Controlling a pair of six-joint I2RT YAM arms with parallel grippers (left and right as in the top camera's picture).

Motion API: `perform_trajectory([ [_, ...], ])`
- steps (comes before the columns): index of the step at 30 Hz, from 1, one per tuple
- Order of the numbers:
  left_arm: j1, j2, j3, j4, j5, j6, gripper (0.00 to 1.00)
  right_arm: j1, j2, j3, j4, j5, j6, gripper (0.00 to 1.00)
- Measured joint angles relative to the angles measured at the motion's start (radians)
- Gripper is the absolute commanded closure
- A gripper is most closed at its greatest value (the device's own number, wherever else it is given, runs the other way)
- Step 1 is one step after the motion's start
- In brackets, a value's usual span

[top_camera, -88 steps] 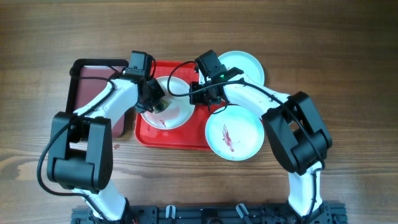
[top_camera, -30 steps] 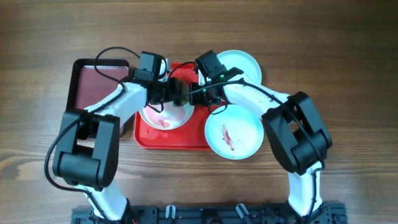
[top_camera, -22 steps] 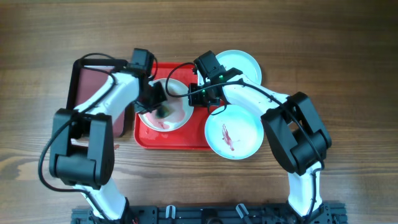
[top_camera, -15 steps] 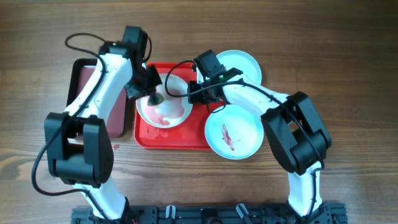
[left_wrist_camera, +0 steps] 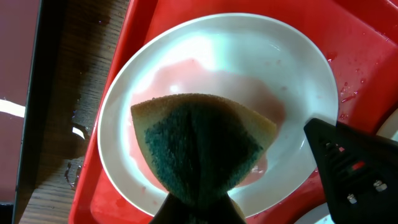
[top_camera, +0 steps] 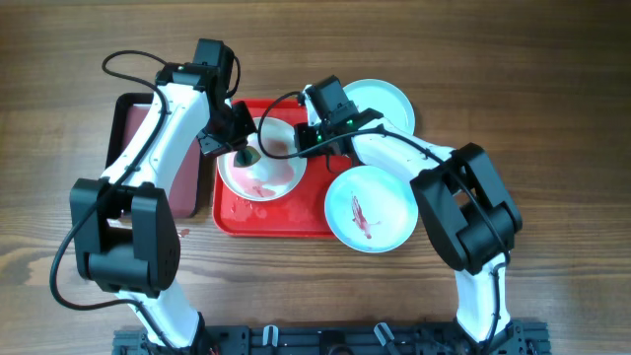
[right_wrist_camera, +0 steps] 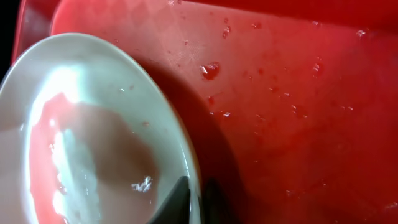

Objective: Clean dirty plates on tray and stack at the side
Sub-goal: 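Scrub the white plate with the sponge while right gripper holds rim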

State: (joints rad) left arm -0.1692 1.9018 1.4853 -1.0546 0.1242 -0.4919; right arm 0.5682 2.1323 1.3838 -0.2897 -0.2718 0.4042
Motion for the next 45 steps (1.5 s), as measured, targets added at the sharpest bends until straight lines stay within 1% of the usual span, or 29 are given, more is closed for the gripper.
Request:
perform_trajectory([
  [3,0.000,0.000,0.000,0.000,0.000,0.000,0.96,-0.002,0.000,0.002,-0.039,0.000,0.058,0.96],
  [5,0.000,0.000,0.000,0.003,0.000,0.000,0.96,-0.002,0.000,0.016,-0.105,-0.003,0.143,0.96],
  [8,-0.002,0.000,0.000,0.008,0.000,0.000,0.96,-0.002,-0.006,0.027,-0.171,-0.004,0.226,0.96],
  [11,-0.007,0.000,-0.002,0.013,-0.001,0.000,0.96,-0.002,-0.019,0.027,-0.224,0.010,0.278,0.96],
  [15,-0.021,0.000,-0.042,0.053,-0.033,-0.001,0.96,-0.002,-0.023,0.027,-0.235,0.022,0.285,0.96],
  [20,-0.043,0.001,-0.205,0.235,-0.115,0.001,0.96,-0.002,-0.023,0.027,-0.232,0.024,0.283,0.96],
  [23,-0.047,0.002,-0.294,0.340,-0.138,0.027,0.96,-0.002,-0.023,0.027,-0.227,0.027,0.280,0.96],
  [30,-0.061,-0.043,-0.385,0.484,-0.142,0.125,0.96,-0.002,-0.023,0.027,-0.222,0.042,0.276,0.96],
  [32,-0.073,-0.043,-0.391,0.520,-0.122,0.160,0.96,-0.004,-0.025,0.027,-0.220,0.052,0.272,0.95],
  [36,-0.143,-0.038,-0.394,0.569,-0.012,0.216,0.96,-0.007,-0.025,0.027,-0.220,0.059,0.268,0.96],
  [41,-0.152,-0.034,-0.408,0.630,0.061,0.198,0.96,-0.007,-0.025,0.027,-0.220,0.060,0.268,0.96],
  [45,-0.150,-0.016,-0.423,0.774,0.103,0.161,0.96,-0.007,-0.025,0.027,-0.219,0.060,0.268,0.96],
])
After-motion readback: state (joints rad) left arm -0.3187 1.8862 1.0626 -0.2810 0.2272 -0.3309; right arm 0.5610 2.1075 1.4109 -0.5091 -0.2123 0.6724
